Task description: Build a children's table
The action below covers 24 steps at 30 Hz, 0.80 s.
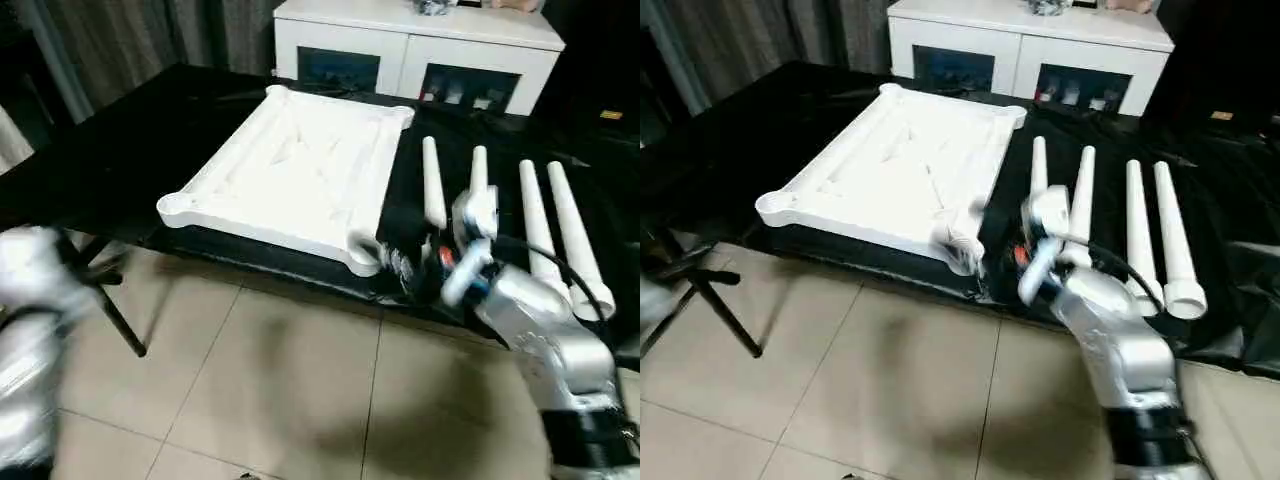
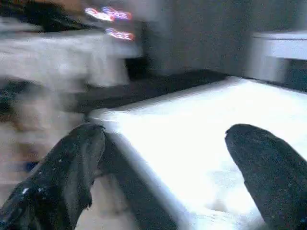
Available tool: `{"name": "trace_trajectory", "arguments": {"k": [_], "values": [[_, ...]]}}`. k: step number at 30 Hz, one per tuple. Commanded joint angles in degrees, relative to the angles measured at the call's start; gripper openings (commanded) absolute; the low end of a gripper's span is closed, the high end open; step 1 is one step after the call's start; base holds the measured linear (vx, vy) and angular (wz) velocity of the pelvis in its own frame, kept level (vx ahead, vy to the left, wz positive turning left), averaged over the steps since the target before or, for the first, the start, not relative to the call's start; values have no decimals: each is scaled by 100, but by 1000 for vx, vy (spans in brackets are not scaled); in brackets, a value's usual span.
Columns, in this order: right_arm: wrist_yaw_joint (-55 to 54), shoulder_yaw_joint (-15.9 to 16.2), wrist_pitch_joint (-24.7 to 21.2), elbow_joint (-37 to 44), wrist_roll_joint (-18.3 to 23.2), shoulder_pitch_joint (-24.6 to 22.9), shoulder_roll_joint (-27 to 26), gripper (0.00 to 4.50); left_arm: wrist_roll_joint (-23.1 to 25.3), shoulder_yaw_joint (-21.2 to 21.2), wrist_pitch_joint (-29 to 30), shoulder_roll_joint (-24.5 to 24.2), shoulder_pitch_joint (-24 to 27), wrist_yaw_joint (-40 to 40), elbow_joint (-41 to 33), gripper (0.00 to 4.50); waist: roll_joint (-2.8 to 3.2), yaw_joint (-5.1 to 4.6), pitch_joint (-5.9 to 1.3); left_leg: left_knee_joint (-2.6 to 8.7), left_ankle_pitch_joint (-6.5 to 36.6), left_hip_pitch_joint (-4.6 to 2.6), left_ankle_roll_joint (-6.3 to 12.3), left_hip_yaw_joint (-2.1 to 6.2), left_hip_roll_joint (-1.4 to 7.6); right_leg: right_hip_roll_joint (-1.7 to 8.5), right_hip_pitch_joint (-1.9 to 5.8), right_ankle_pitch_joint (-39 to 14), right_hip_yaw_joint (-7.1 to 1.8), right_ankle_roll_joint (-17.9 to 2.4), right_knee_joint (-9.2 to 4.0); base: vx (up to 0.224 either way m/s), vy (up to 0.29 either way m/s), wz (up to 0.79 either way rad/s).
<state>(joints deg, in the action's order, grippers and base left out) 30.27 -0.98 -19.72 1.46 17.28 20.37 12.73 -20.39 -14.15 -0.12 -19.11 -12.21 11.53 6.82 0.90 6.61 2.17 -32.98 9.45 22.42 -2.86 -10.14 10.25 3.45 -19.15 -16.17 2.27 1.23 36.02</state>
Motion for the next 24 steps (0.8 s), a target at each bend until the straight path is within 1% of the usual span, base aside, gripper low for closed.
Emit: {"name": "trace_trajectory", "arguments": {"k": [1,2,3,5,6,7,8,9,10,11,12,13,14,15,16,17,18,19,20,21,22,23,24], "values": [[-777,-103,-104,-167,-458,-114,-121,450,334,384,376,231,-206,-616,-320,445,119,-29,-326,356,732,-233,-507,156,318,437,6,1466,-226,-820,-325,0,0,0],[-899,-120,-153,-158,-433,-206,-206,450,376,466,528,304,-223,-751,-402,445,97,-42,-327,363,784,-166,-485,170,293,439,71,1530,-225,-741,-313,0,0,0],[-980,-71,-123,-142,-532,-281,-222,450,474,531,443,323,-197,-738,-441,445,116,-54,-343,345,767,-152,-451,180,269,429,91,1639,-221,-641,-307,0,0,0],[-1103,14,-97,-118,-677,-371,-225,450,599,620,348,329,-153,-709,-524,445,80,-96,-360,322,599,-128,-404,188,260,402,118,1895,-215,-545,-306,0,0,0],[-1207,107,-12,-69,-817,-482,-258,450,772,728,368,343,-97,-741,-552,445,137,-131,-376,292,455,-109,-383,192,226,387,122,2196,-210,-500,-276,0,0,0],[-1303,159,46,-39,-911,-567,-295,450,955,846,369,325,-38,-717,-580,445,134,-161,-398,262,342,-109,-339,195,222,366,119,2513,-203,-418,-272,0,0,0],[-1442,231,61,-61,-1031,-624,-306,450,1109,960,452,320,17,-738,-615,445,128,-161,-400,251,316,-112,-316,196,218,358,113,2615,-200,-401,-260,0,0,0],[-1577,218,106,-107,-1063,-663,-369,450,1111,1019,477,372,65,-728,-625,445,159,-153,-390,246,329,-113,-283,194,212,354,91,2662,-194,-392,-252,0,0,0],[-1703,139,125,-167,-1001,-685,-472,450,1046,1081,468,419,116,-643,-614,445,157,-160,-371,274,538,-118,-274,191,224,370,72,2396,-195,-429,-282,0,0,0],[-1773,67,130,-202,-928,-701,-549,450,1058,1148,451,435,160,-587,-582,445,279,-151,-371,289,783,-148,-335,210,250,385,43,1980,-194,-514,-292,0,0,0],[-1798,52,139,-208,-926,-702,-571,450,1067,1162,458,447,169,-580,-584,445,247,-160,-360,304,913,-163,-350,204,268,377,32,1781,-199,-538,-332,0,0,0],[-1885,4,174,-225,-933,-707,-642,450,1100,1205,488,491,195,-562,-600,445,251,-123,-349,177,1294,-407,-955,-10,355,165,-202,1050,-417,-430,-399,-59,19,-13],[-1930,-35,185,-227,-930,-699,-692,450,1166,1246,552,523,202,-588,-624,445,264,-84,-329,193,1428,-347,-1305,-49,302,64,-179,631,-481,-355,-376,-64,30,-36],[-1964,-33,206,-208,-990,-685,-691,450,1251,1282,613,522,169,-676,-646,445,244,-71,-318,195,1688,-429,-1379,-90,308,-10,-236,337,-493,-277,-396,-64,30,-36],[-1997,-23,218,-191,-1031,-679,-686,450,1301,1303,658,521,145,-741,-668,445,239,-72,-282,208,2126,-574,-1376,-128,299,-100,-318,-192,-494,-187,-432,-50,24,-43],[-2002,-21,220,-189,-1037,-678,-685,450,1308,1307,665,521,141,-751,-671,445,271,-86,-219,243,2626,-721,-1289,-153,292,-144,-363,-899,-496,-208,-521,-45,20,-47],[-1997,-35,196,-147,-1024,-677,-666,450,1342,1296,711,525,86,-838,-677,445,222,-128,-164,258,2882,-779,-1212,-160,287,-167,-384,-1259,-493,-245,-568,-45,20,-47],[-2002,-52,205,-129,-1011,-663,-658,450,1386,1278,740,550,41,-882,-682,445,190,-169,-103,291,3249,-881,-1074,-156,259,-202,-351,-1867,-505,-348,-635,-8,19,-59],[-1983,-51,206,-133,-1002,-650,-646,450,1423,1270,755,557,23,-907,-686,445,220,-181,-87,311,3409,-949,-1003,-143,243,-203,-341,-2057,-493,-410,-654,8,18,-73],[-1974,-51,207,-135,-997,-644,-640,450,1441,1266,763,560,14,-919,-687,445,235,-242,-20,374,3750,-1042,-844,-102,236,-196,-343,-2418,-420,-500,-707,8,18,-73],[-1954,-22,243,-187,-1029,-611,-616,450,1508,1271,771,556,-11,-948,-683,445,203,-301,-22,454,3671,-921,-689,-38,225,-97,-149,-2305,-393,-583,-676,28,28,-82],[-1942,18,302,-263,-1077,-575,-597,450,1537,1278,778,562,-24,-955,-677,445,154,-326,-63,475,3292,-759,-590,-42,157,-21,72,-2171,-451,-618,-675,51,43,-79],[-1932,55,360,-366,-1111,-520,-603,450,1574,1282,785,573,-28,-985,-665,445,26,-254,-95,493,2740,-348,-346,33,43,121,431,-2047,-438,-493,-698,51,43,-79]]}}
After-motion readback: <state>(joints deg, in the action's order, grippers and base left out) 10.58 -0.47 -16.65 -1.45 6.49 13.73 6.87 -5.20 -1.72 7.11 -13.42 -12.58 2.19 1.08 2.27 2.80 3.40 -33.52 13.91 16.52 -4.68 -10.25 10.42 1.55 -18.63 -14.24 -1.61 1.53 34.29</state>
